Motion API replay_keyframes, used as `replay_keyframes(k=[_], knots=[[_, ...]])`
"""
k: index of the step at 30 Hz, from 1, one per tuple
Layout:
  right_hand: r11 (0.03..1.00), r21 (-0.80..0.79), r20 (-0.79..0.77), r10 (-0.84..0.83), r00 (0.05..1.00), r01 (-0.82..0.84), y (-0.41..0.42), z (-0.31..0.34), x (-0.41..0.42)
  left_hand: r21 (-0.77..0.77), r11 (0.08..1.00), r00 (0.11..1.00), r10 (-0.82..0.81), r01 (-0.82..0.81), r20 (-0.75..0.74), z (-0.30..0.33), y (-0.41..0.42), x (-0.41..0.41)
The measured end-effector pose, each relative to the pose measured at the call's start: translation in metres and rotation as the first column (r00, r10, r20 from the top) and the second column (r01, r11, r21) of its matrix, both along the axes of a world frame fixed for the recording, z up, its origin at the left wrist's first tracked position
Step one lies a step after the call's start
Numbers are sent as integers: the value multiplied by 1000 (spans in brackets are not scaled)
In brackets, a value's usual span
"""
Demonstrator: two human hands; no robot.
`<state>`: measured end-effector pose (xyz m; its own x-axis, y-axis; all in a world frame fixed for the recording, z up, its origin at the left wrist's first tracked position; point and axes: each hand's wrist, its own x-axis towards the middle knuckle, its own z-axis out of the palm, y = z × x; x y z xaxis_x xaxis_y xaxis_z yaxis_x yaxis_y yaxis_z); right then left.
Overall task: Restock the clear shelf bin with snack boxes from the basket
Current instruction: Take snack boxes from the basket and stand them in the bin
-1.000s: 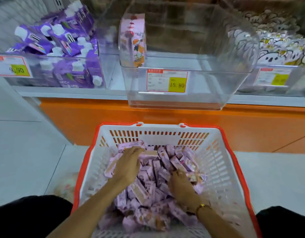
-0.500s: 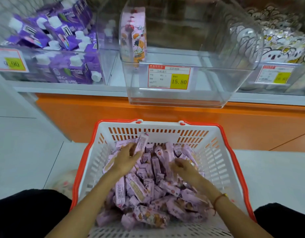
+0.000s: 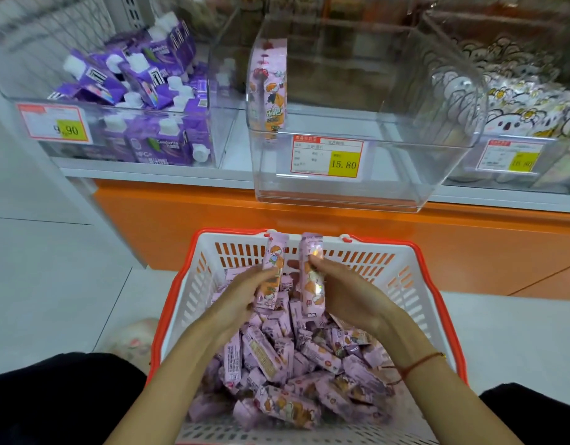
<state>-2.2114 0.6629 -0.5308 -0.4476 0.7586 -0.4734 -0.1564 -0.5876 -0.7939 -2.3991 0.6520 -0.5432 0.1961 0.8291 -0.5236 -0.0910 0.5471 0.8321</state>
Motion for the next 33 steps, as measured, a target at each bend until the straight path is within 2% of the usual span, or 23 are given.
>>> replay_keyframes(k=[2, 4, 8, 11, 13, 16, 19, 21, 24, 28, 33], knots=[[991, 124, 148, 24, 989, -42, -1, 12, -5, 58, 998, 996, -1, 7, -91, 6, 1, -2], [963, 269, 239, -48, 970, -18, -3, 27, -13, 114, 993, 996, -16, 26, -93, 13, 2, 0], [863, 477, 270, -322, 908, 164, -9, 52, -24, 194, 981, 998, 5, -17, 60, 40, -2, 8], [792, 585, 281, -400, 872, 175, -17, 77, -29, 317, 948, 999, 21, -31, 35, 58, -10, 9], [747, 648, 232, -380, 895, 149, -24, 97, -32, 474, 875, 995, 99, -94, 14, 80, -17, 5], [599, 795, 142, -330, 933, 91, -29, 139, -30, 722, 687, 990, 142, -80, -25, 129, -21, -2], [443, 895, 97, -313, 945, 55, -25, 194, -24, 844, 532, 989, 148, -74, -7, 184, -10, -7], [388, 921, 97, -304, 948, 31, -15, 225, -21, 881, 472, 981, 176, -11, -82, 211, 7, -7], [445, 895, 112, -269, 957, 20, 18, 250, -12, 907, 400, 925, 279, 132, -258, 242, 40, -7], [601, 799, 173, -211, 962, -12, 70, 259, -6, 848, 448, 909, 158, 281, -385, 263, 89, -4], [677, 725, 334, -182, 925, -129, 119, 245, -2, 743, 438, 784, 125, 506, -608, 250, 141, -11]])
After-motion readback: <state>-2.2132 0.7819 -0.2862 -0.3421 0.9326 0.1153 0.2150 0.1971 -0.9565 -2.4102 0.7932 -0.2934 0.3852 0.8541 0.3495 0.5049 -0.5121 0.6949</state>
